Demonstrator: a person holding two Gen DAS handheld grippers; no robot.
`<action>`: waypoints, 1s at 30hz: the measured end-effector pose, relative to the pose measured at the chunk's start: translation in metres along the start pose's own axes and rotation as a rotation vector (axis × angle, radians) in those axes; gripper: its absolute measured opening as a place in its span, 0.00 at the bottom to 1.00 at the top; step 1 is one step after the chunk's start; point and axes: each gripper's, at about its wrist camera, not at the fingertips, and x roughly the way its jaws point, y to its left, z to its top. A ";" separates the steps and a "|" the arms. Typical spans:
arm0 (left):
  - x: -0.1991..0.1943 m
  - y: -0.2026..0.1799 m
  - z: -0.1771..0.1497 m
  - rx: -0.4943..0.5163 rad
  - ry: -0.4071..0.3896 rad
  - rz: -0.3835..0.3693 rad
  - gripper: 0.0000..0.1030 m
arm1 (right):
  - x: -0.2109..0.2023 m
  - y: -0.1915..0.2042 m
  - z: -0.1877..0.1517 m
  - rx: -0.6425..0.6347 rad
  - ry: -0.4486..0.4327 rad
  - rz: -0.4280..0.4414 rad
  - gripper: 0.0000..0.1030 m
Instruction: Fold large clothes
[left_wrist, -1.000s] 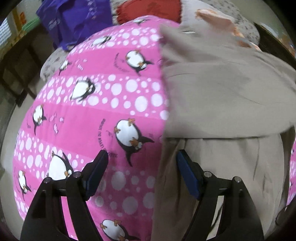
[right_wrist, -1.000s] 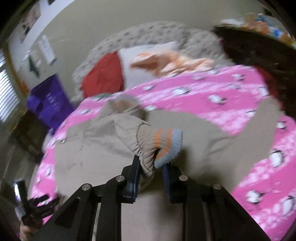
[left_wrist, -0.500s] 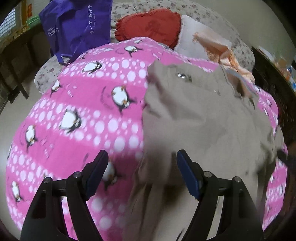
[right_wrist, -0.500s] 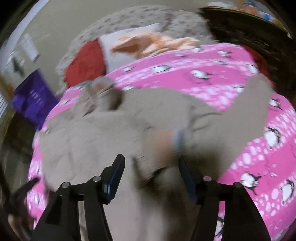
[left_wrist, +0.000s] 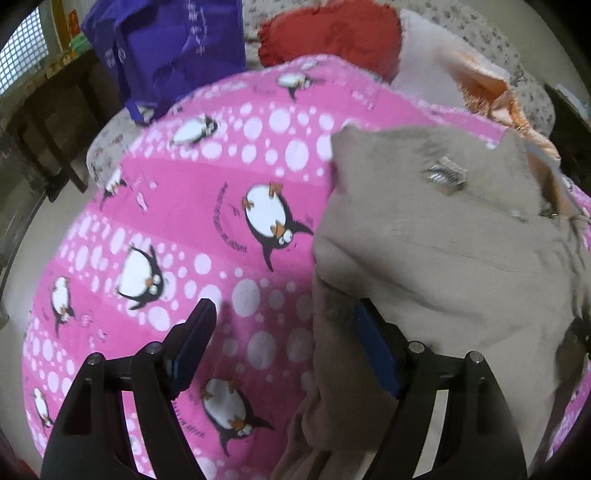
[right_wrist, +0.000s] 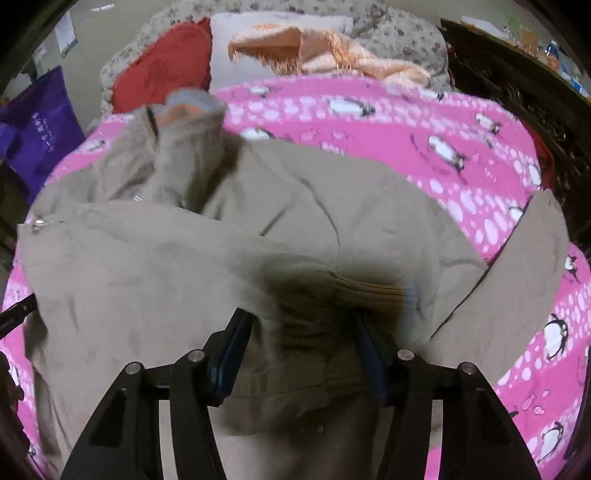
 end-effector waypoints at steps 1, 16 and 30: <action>-0.007 0.000 -0.001 0.000 -0.012 -0.010 0.75 | -0.009 0.001 -0.002 -0.006 -0.020 0.003 0.57; -0.017 -0.038 0.003 0.085 -0.062 -0.005 0.75 | -0.004 0.027 0.022 -0.029 -0.081 0.109 0.59; -0.022 -0.037 -0.009 0.101 -0.048 -0.027 0.75 | -0.027 0.019 0.012 -0.081 -0.084 0.067 0.64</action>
